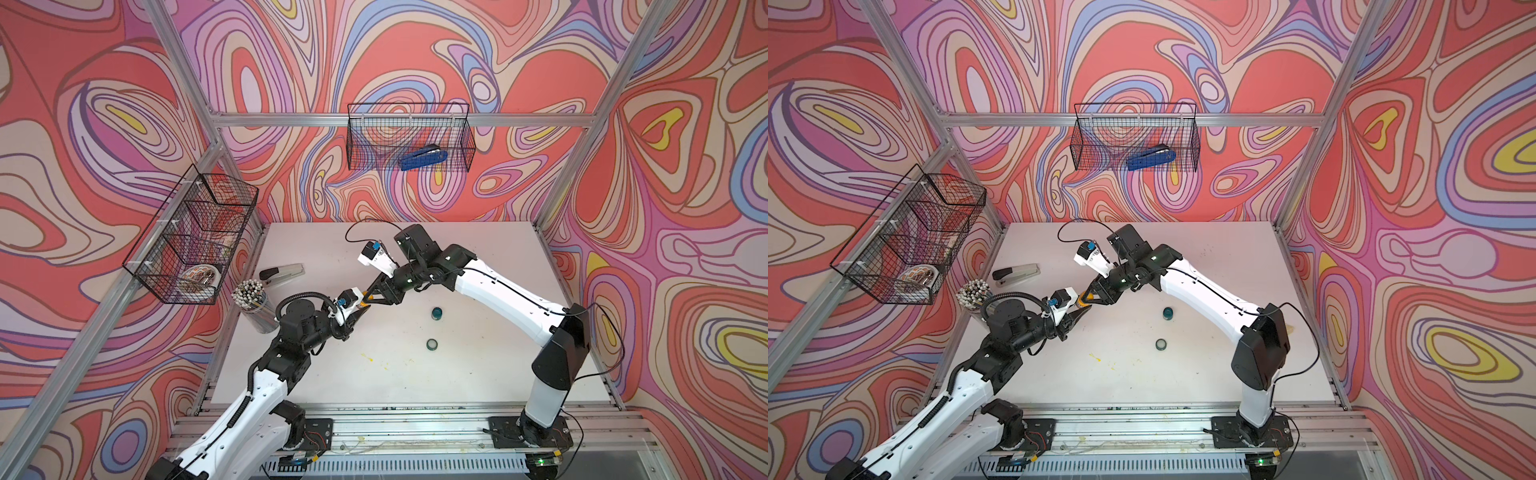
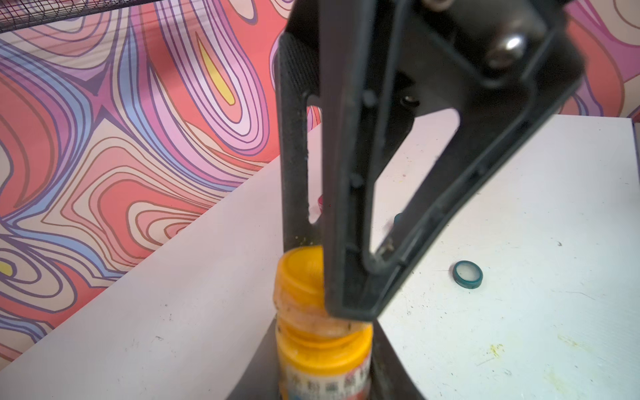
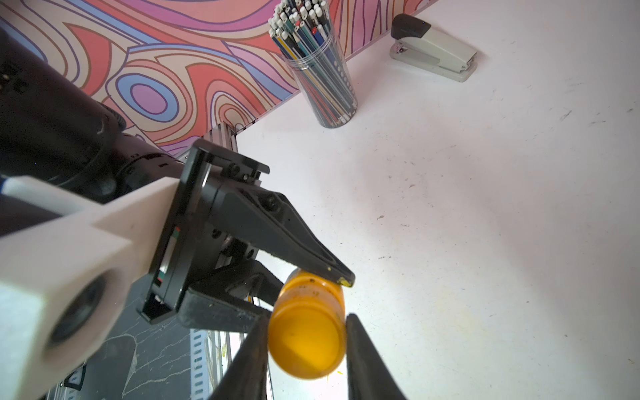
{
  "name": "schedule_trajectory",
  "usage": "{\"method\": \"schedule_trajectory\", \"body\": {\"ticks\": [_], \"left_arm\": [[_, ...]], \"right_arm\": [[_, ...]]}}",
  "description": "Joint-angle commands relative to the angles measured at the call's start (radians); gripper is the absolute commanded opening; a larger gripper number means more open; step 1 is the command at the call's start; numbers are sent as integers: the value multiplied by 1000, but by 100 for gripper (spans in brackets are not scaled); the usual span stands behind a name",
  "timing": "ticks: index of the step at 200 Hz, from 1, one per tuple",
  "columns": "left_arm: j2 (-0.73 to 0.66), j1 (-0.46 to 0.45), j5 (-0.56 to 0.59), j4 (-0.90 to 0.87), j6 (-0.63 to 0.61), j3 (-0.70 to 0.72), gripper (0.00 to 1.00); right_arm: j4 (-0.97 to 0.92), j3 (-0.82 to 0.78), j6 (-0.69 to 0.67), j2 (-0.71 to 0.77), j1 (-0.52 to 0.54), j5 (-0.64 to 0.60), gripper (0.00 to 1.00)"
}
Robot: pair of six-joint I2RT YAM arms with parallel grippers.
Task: Close the paint jar lid
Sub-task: Close the lid on the paint jar.
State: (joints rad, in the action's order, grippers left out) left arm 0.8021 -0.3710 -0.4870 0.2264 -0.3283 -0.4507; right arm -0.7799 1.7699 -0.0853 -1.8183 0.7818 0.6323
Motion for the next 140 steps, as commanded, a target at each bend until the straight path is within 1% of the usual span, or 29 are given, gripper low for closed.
{"method": "schedule_trajectory", "body": {"ticks": [1, 33, 60, 65, 85, 110, 140], "left_arm": [[-10, -2, -90, 161, 7, -37, 25], [5, -2, -149, 124, -9, -57, 24], [16, -2, -169, 96, -26, -57, 24], [18, -2, -170, 93, -28, -92, 24], [28, 0, -182, 82, -36, -104, 24], [38, 2, -172, 85, -43, -109, 24], [27, 1, -89, 151, -34, -93, 24]], "right_arm": [[-102, -2, -28, -51, 22, 51, 28], [-142, 16, -64, -70, 25, 77, 27], [-163, 23, -89, -75, 27, 93, 28], [-167, 26, -96, -75, 29, 95, 28], [-196, 43, -116, -85, 33, 92, 28], [-200, 47, -125, -88, 39, 82, 29], [-148, 10, -79, -80, 39, 101, 29]]}}
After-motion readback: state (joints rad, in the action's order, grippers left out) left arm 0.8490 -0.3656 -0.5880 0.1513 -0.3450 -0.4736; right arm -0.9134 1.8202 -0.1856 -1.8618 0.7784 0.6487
